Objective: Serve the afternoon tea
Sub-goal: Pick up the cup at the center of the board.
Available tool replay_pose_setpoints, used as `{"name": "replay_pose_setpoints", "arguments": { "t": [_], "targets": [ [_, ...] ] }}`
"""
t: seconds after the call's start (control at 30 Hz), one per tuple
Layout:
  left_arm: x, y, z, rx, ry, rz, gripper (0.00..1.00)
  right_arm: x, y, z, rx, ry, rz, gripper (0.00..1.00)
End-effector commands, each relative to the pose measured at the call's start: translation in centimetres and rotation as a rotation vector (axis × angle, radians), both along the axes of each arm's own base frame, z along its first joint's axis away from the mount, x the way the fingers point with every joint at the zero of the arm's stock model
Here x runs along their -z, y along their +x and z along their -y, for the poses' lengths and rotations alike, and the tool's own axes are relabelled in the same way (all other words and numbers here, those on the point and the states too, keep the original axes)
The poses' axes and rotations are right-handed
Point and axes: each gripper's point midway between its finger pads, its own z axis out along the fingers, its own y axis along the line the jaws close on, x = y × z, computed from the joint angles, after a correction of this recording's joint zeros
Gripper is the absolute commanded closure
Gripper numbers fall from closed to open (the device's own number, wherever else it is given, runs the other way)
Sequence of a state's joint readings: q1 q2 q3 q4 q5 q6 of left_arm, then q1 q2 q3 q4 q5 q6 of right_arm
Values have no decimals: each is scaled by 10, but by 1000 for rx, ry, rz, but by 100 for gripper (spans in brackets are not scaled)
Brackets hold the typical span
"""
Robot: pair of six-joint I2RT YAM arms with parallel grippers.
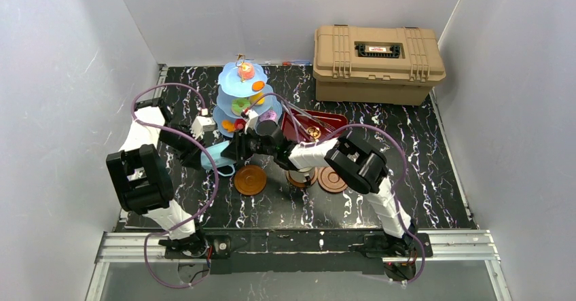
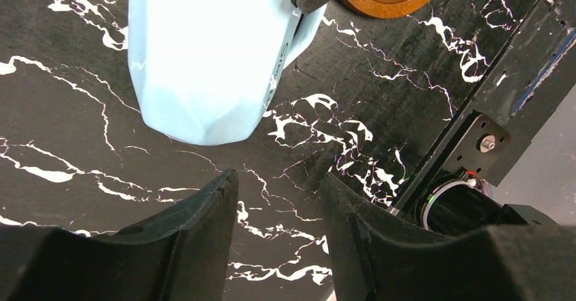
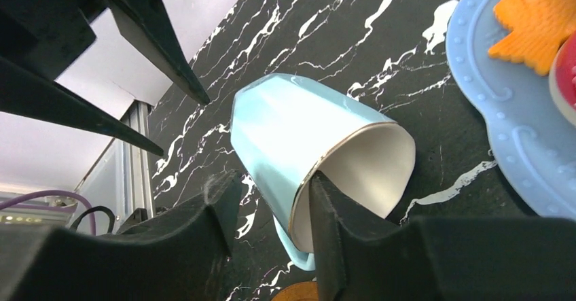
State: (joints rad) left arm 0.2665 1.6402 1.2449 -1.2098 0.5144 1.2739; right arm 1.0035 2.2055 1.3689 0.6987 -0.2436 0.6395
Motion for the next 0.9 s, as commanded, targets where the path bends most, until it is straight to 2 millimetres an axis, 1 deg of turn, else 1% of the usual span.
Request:
{"name": "replay_pose_setpoints", "arguments": {
  "t": [0.0, 0.03, 0.17, 0.2, 0.3, 0.4, 0.47, 0.5, 0.53, 0.57, 0.67, 0.7, 0.77, 0.87],
  "targets": [
    [-28, 6, 7, -38, -36, 56, 53, -20, -4, -13, -33, 75, -7, 54],
    [-31, 7, 7, -47, -36, 63, 53, -21, -6, -16, -39, 80, -12, 58],
    [-42, 16, 3, -95, -29, 87, 53, -27, -12, -27, -63, 72, 0, 92],
    [-44, 18, 1, -112, -27, 90, 53, -31, -11, -28, -64, 57, 14, 99],
    [-50, 22, -8, -166, -33, 102, 53, -45, -11, -32, -63, -23, 103, 99],
    [-58, 29, -21, -233, -45, 126, 53, -52, -13, -36, -72, -162, 209, 99],
    [-62, 32, -30, -280, -49, 130, 53, -48, -13, -38, -74, -287, 274, 99],
    [-65, 33, -36, -307, -54, 132, 53, -42, -16, -37, -85, -361, 295, 99],
    [-67, 34, -40, -331, -62, 133, 53, -40, -20, -40, -100, -416, 320, 99],
    [-69, 34, -44, -353, -70, 132, 53, -32, -21, -38, -116, -488, 327, 99],
    [-68, 34, -54, -408, -99, 106, 53, -23, -26, -38, -166, -612, 311, 99],
    [-68, 34, -56, -421, -111, 102, 54, -32, -22, -40, -147, -619, 320, 99],
    [-68, 33, -59, -445, -131, 98, 54, -25, -24, -34, -151, -654, 300, 99],
    [-68, 32, -62, -471, -152, 98, 54, -32, -24, -28, -134, -663, 313, 99]
  ]
}}
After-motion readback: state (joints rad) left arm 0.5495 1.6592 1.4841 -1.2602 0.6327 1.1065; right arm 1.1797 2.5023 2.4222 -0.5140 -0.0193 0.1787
